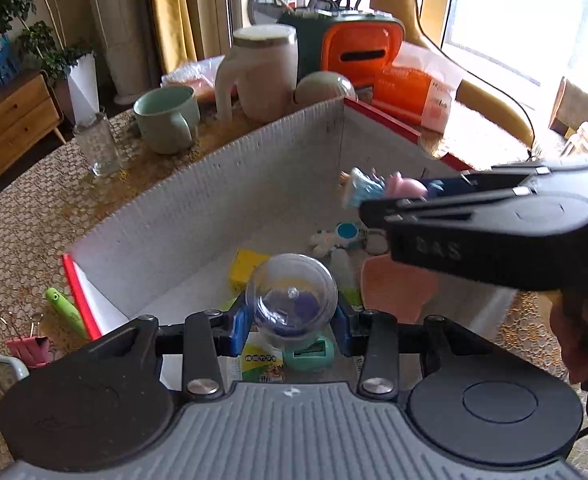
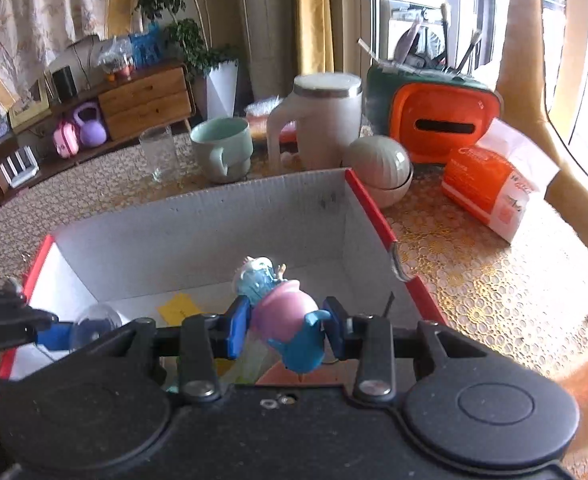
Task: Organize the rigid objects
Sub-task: 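Open the right gripper to drop the pig toy while the left gripper releases the bottle, then withdraw both open grippers from the red box back over the table, then move both grippers toward the grey tape dispenser and pink binder clip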
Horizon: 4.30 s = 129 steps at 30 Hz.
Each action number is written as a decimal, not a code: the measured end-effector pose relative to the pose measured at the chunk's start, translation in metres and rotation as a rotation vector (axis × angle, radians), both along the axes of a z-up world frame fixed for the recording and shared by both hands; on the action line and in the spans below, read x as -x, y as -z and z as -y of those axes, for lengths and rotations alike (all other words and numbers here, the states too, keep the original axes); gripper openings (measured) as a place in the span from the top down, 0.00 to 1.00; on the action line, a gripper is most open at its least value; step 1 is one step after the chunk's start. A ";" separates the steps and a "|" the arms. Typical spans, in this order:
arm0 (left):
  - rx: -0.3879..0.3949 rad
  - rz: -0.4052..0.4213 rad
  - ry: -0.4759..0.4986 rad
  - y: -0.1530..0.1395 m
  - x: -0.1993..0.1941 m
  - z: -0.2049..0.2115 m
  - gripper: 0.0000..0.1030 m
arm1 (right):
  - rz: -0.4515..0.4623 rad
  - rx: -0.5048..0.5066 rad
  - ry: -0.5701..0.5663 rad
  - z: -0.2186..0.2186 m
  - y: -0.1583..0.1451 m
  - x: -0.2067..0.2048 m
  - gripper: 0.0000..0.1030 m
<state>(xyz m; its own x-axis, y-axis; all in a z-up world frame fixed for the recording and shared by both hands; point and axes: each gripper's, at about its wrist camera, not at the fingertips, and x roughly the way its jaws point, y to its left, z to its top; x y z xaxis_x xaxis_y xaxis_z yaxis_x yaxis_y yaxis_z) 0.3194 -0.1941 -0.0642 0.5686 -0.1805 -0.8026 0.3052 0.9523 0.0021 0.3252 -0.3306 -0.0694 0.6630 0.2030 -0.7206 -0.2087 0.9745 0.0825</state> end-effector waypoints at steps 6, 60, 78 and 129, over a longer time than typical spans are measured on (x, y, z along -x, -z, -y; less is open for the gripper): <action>0.012 -0.036 0.002 0.013 -0.011 0.001 0.61 | -0.064 0.020 -0.017 -0.005 0.012 -0.016 0.63; 0.047 0.090 -0.024 -0.048 0.087 -0.051 0.40 | 0.008 0.033 -0.090 -0.037 -0.045 0.088 0.29; 0.080 0.193 -0.094 -0.070 0.147 -0.115 0.24 | 0.101 -0.094 -0.154 -0.062 -0.065 0.144 0.07; 0.096 0.166 -0.372 0.034 0.072 -0.283 0.19 | 0.107 -0.049 -0.411 -0.241 0.026 0.125 0.04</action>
